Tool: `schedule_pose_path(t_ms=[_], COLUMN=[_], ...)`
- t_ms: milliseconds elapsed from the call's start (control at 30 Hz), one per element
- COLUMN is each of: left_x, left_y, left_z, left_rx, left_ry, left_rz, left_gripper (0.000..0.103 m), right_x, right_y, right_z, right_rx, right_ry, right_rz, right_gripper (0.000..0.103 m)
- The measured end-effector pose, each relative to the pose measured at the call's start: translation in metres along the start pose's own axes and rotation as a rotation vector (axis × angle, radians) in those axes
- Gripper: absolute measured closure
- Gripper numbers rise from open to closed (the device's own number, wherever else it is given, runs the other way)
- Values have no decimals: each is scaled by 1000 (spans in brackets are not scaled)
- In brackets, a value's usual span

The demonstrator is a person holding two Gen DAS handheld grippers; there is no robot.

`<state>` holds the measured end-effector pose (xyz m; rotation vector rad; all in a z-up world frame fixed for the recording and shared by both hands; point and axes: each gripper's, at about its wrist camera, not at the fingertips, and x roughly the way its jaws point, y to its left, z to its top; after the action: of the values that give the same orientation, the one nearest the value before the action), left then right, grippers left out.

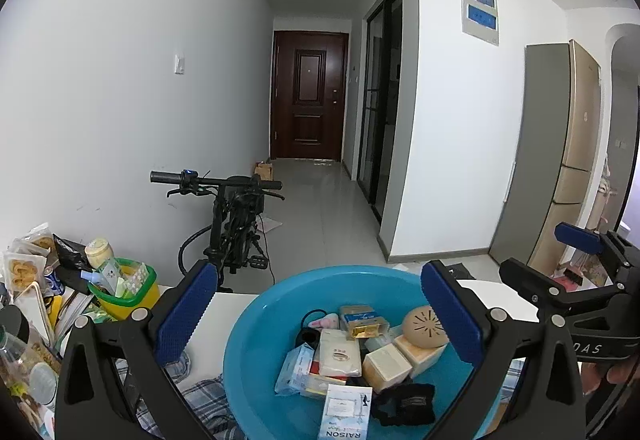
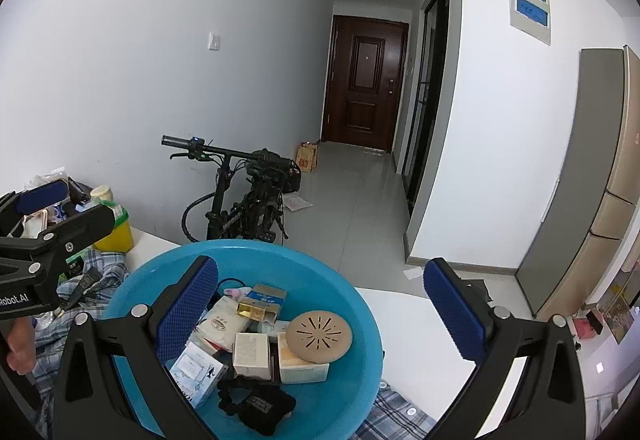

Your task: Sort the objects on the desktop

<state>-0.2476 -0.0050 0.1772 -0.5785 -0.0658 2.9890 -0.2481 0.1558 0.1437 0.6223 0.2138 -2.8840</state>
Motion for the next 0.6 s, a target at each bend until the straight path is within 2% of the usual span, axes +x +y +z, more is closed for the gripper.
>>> schedule_pose_path(t_ms=[600], left_x=[-70], left_y=[-12], left_z=[-3], left_rx=[-24], left_ry=[-22], left_rz=[-25], left_gripper=[0], right_x=[-71], right_y=[0], right_z=[-9], right_rx=[10], right_ry=[-50], right_rz=[1], right_gripper=[1])
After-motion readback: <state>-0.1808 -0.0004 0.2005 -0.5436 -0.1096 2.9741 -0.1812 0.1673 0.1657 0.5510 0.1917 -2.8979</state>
